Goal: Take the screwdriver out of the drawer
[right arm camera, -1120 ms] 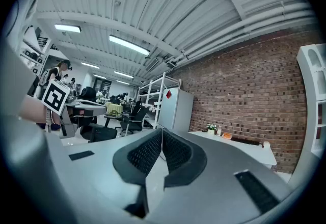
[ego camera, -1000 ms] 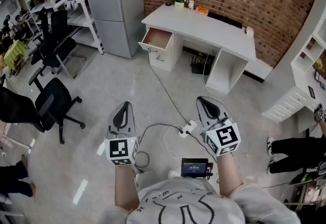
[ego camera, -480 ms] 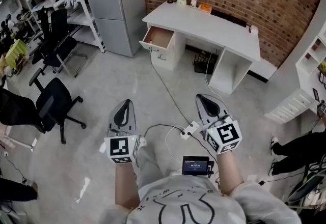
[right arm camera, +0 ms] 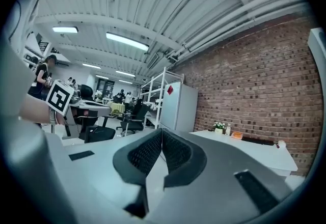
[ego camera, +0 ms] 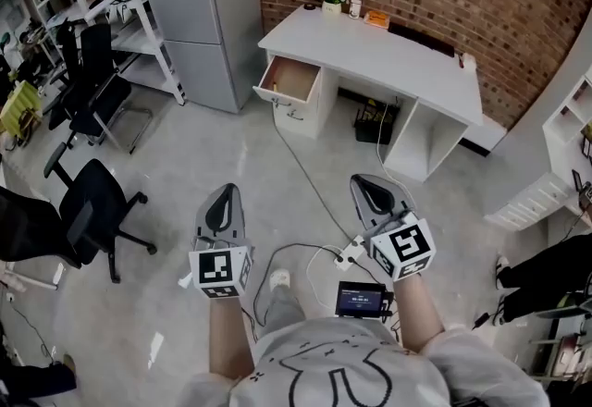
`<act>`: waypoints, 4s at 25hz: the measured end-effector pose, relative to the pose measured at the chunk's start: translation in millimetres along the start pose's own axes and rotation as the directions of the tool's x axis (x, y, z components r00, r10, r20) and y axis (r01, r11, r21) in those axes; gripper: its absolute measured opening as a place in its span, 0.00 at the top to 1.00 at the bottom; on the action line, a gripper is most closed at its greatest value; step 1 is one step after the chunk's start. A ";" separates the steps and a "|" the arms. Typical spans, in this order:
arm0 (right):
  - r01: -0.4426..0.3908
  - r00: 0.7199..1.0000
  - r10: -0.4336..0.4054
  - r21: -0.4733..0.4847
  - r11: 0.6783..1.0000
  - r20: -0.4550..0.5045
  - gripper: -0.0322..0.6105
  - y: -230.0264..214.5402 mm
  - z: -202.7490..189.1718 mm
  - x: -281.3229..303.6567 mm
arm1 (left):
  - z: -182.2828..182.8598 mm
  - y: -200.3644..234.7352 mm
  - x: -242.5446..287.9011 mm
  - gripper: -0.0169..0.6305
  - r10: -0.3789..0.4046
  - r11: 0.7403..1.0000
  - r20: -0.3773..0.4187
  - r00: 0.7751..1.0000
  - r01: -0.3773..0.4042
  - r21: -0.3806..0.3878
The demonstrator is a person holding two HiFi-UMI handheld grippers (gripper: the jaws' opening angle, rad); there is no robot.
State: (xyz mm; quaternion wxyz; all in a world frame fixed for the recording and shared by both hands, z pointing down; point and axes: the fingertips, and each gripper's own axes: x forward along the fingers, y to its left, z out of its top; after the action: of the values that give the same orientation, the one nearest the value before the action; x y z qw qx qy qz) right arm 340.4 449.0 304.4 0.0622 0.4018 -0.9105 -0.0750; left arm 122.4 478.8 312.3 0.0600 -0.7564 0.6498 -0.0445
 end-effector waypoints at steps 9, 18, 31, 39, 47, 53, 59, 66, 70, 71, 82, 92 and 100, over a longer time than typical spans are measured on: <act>0.038 0.999 -0.038 0.007 0.999 -0.006 0.92 -24.3 11.1 127.1 | -3.5 85.6 106.1 0.95 -0.044 0.999 0.006 0.999 0.044 -0.001; 0.102 0.995 -0.102 0.019 0.995 -0.014 0.92 -45.1 14.9 224.3 | -9.3 155.2 189.8 0.95 -0.084 0.996 0.019 0.996 0.084 0.002; 0.172 0.985 -0.171 0.050 0.984 -0.038 0.92 -83.8 -0.8 274.4 | -35.0 203.8 231.4 0.95 -0.065 0.998 -0.008 0.998 0.065 -0.016; 0.170 0.985 -0.169 0.043 0.984 -0.032 0.92 -119.0 -7.7 330.3 | -49.9 231.9 279.1 0.95 -0.036 0.999 -0.019 0.999 0.036 -0.022; 0.139 0.989 -0.137 0.020 0.990 -0.047 0.92 -167.1 -12.3 414.9 | -53.8 255.4 372.7 0.95 -0.029 0.999 -0.026 0.999 0.028 -0.031; 0.121 0.991 -0.119 0.027 0.992 -0.062 0.92 -212.7 -17.2 483.5 | -56.2 283.9 445.4 0.95 -0.009 1.000 -0.048 0.999 0.008 -0.029; 0.109 0.990 -0.105 0.045 0.993 -0.091 0.92 -252.6 -32.0 547.7 | -67.6 309.5 508.3 0.95 0.006 1.000 -0.078 0.997 -0.008 -0.028; 0.076 0.990 -0.068 0.060 0.995 -0.122 0.92 -277.4 -52.0 598.1 | -83.9 328.3 555.7 0.95 0.025 0.999 -0.109 0.994 -0.030 -0.041; 0.060 0.989 -0.049 0.078 0.995 -0.142 0.92 -285.3 -61.2 618.2 | -92.1 339.0 571.2 0.95 0.037 0.998 -0.129 0.991 -0.043 -0.047; 0.056 0.989 -0.044 0.081 0.995 -0.145 0.92 -286.2 -62.3 624.0 | -94.2 343.5 574.5 0.95 0.042 0.998 -0.133 0.990 -0.048 -0.049; 0.019 0.980 -0.001 0.088 0.996 -0.197 0.92 -282.8 -77.5 711.2 | -120.7 417.6 621.9 0.95 0.067 0.994 -0.179 0.982 -0.081 -0.072; 0.050 0.963 -0.022 0.099 0.994 -0.267 0.92 -264.7 -93.1 821.7 | -162.8 521.7 681.6 0.95 0.059 0.988 -0.226 0.972 -0.088 -0.123; 0.087 0.946 -0.045 0.118 0.989 -0.322 0.92 -256.0 -113.0 862.4 | -194.8 558.0 713.1 0.95 0.012 0.989 -0.266 0.964 -0.052 -0.141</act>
State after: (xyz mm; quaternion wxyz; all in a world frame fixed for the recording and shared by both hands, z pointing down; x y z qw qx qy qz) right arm -32.4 -370.3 413.2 0.1793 0.4422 -0.8775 0.0484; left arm -343.4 -315.1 414.4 -0.0825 -0.7355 0.6656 -0.0961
